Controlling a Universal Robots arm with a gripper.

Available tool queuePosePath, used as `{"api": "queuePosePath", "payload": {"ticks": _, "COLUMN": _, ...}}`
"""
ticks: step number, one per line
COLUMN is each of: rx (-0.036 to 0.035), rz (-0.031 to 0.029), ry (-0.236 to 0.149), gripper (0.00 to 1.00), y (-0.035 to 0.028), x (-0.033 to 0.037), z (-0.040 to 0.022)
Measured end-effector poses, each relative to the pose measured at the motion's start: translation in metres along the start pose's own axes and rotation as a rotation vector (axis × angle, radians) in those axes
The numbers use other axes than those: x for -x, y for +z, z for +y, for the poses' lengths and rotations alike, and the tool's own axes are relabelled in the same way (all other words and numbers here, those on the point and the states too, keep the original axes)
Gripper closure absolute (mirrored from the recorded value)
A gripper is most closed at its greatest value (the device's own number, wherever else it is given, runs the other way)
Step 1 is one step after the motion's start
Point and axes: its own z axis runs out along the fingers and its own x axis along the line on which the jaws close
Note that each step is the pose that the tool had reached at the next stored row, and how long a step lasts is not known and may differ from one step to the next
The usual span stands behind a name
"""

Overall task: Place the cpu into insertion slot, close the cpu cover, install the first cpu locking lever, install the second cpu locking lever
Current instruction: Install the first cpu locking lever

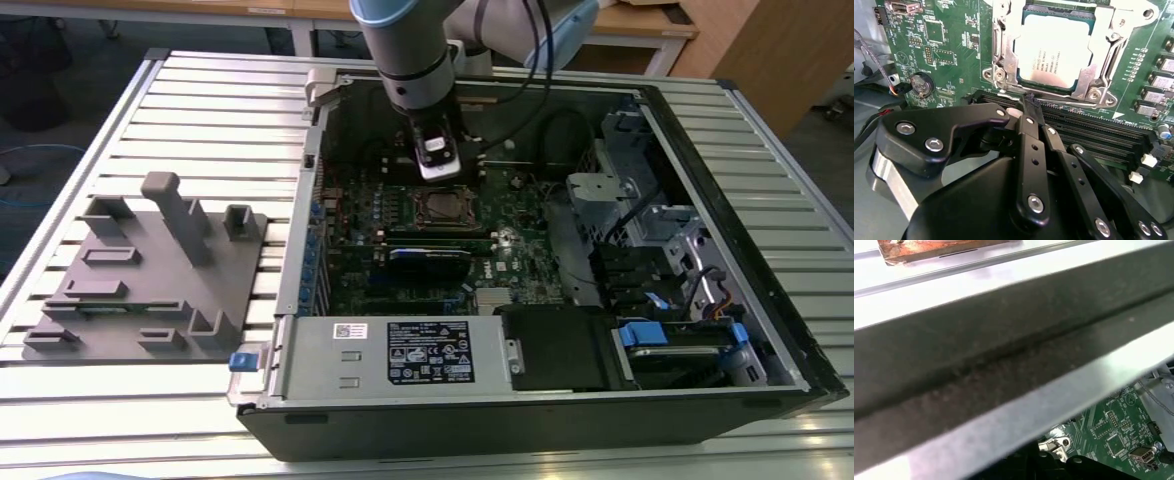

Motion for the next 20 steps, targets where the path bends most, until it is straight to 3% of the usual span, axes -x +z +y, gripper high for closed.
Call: {"api": "queuePosePath", "payload": {"ticks": 20, "rx": 0.0030, "rz": -0.0026, "ry": -0.005, "gripper": 0.90, "y": 0.0003, "x": -0.0017, "z": 0.0020}}
